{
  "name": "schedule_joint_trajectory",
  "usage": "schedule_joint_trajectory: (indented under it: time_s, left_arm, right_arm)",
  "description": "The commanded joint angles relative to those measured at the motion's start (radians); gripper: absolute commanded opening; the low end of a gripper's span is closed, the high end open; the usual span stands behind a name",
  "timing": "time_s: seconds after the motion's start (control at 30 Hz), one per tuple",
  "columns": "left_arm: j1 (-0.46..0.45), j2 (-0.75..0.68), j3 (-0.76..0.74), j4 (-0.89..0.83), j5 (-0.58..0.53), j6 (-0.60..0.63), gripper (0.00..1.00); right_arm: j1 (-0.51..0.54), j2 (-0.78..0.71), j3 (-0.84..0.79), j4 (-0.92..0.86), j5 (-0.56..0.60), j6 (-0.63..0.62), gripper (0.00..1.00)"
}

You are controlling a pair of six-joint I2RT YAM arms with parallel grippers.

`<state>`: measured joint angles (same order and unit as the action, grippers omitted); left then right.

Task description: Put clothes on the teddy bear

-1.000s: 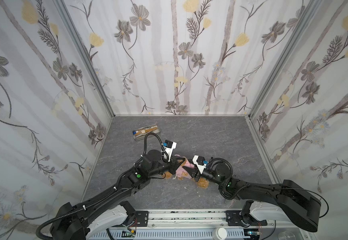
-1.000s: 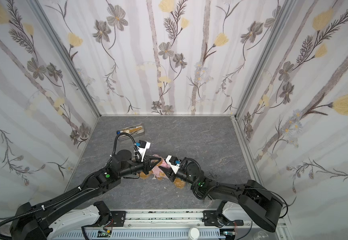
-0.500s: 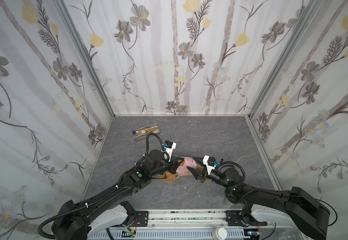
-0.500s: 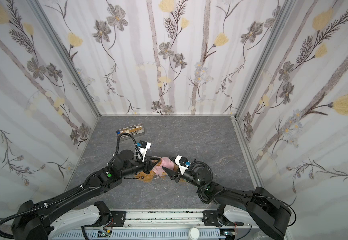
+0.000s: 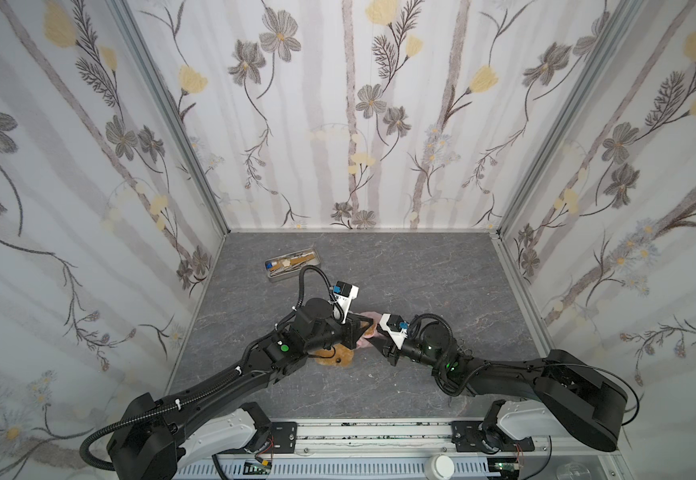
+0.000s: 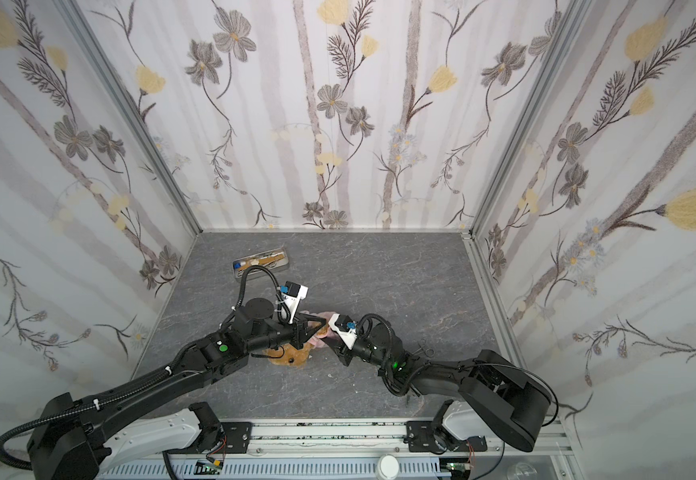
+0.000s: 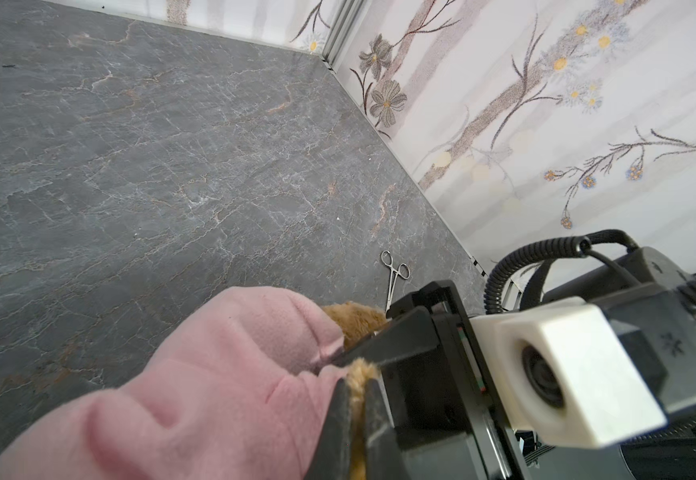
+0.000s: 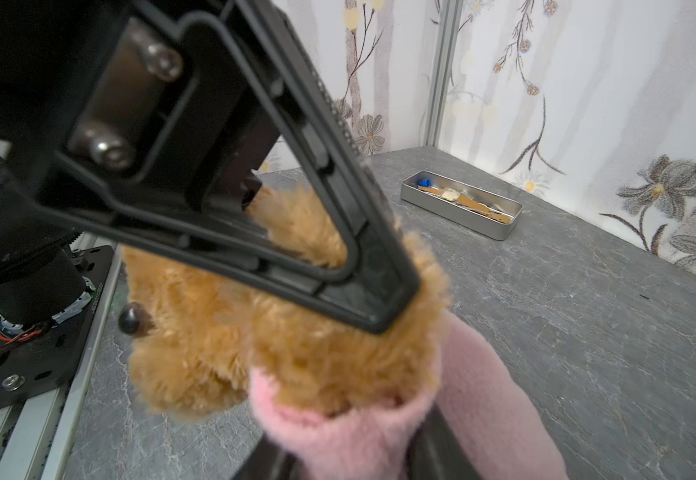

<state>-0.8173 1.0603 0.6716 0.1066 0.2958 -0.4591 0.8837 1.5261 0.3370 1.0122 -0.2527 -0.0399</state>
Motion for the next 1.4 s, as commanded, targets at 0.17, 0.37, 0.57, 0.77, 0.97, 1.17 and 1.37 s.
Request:
schedule_joint_trajectory:
  time_s: [0.17, 0.37, 0.57, 0.77, 0.97, 1.17, 1.37]
  left_arm:
    - [0.014, -0.123, -0.009, -0.042, -0.046, 0.279, 0.65]
    - [0.020, -0.120, 0.000, -0.244, -0.123, 0.637, 0.85]
    - [0.021, -0.030, 0.001, -0.298, -0.030, 0.749, 0.91]
    - [0.025, 0.047, -0.001, -0.291, 0.020, 0.750, 0.75]
    - [0.029, 0.075, 0.002, -0.245, 0.070, 0.686, 0.43]
    - [0.029, 0.037, -0.009, -0.223, 0.088, 0.644, 0.00]
    - [0.029, 0.033, -0.008, -0.225, 0.109, 0.593, 0.00]
  right_arm:
    - [-0.023, -0.006, -0.076, 0.149, -0.085, 0.017, 0.05]
    - [-0.038, -0.030, -0.099, 0.146, -0.120, 0.019, 0.05]
    - [-0.050, -0.032, -0.111, 0.175, -0.156, 0.031, 0.05]
    - [-0.055, -0.047, -0.126, 0.221, -0.175, 0.054, 0.05]
    - [-0.056, -0.011, -0.133, 0.331, -0.193, 0.115, 0.08]
    - [-0.057, -0.028, -0.164, 0.301, -0.051, 0.094, 0.45]
    - [0.007, -0.112, -0.133, 0.084, 0.138, -0.055, 0.73]
